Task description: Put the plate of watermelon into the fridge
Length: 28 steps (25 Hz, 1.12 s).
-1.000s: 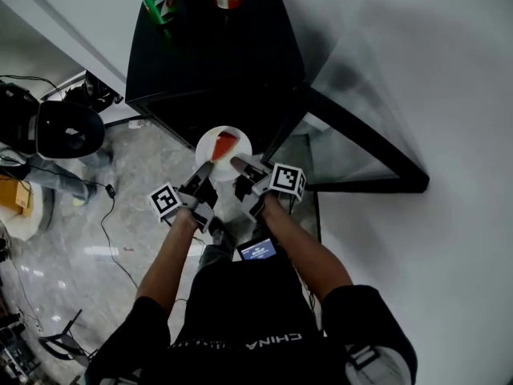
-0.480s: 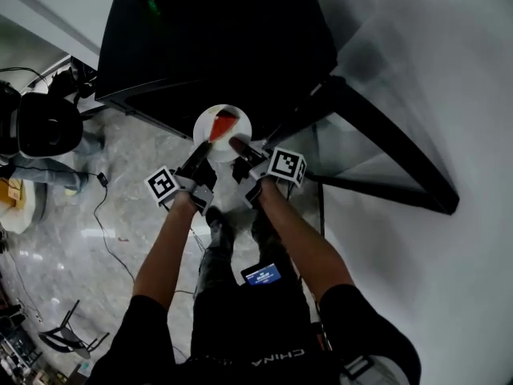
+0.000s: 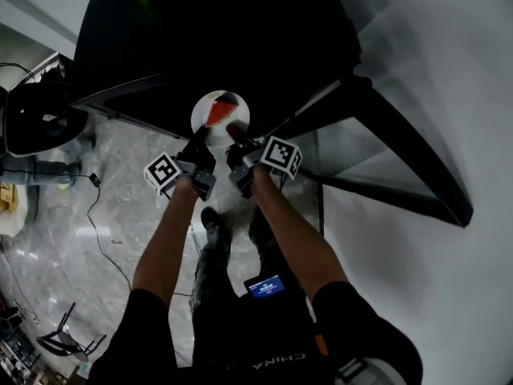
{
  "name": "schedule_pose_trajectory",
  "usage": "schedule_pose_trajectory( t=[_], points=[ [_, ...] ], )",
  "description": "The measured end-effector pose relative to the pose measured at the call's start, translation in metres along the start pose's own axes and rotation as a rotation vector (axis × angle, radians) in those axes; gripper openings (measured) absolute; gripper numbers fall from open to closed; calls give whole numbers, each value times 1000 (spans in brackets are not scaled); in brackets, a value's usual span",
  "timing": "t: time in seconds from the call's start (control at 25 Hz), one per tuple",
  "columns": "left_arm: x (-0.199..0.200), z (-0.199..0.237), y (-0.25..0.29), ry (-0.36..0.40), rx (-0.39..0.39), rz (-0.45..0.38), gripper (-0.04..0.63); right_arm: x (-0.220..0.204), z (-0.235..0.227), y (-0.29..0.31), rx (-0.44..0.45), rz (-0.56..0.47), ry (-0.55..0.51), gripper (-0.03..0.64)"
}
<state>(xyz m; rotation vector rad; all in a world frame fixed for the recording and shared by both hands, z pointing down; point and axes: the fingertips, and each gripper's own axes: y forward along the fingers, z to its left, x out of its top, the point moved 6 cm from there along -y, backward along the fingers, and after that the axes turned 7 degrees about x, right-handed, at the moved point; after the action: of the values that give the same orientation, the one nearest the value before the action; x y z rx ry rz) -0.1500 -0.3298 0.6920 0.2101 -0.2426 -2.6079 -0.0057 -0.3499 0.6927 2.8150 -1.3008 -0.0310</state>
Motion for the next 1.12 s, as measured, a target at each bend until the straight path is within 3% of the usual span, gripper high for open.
schedule_pose_trajectory(
  t=[0.36,0.6,0.84,1.12],
  points=[
    [10,14,22,35,46,-91,44,11,-18,17,-3,-58,7,31],
    [14,11,28,129,3,-66,46,18,-23,26,-8,-71,1,32],
    [7,13,22,48,-38,-66,48,21,-29,32,-3,-91,14,31],
    [-7,14,32,34,-54,-35,48,24,-32,41,1,-91,18,31]
  ],
)
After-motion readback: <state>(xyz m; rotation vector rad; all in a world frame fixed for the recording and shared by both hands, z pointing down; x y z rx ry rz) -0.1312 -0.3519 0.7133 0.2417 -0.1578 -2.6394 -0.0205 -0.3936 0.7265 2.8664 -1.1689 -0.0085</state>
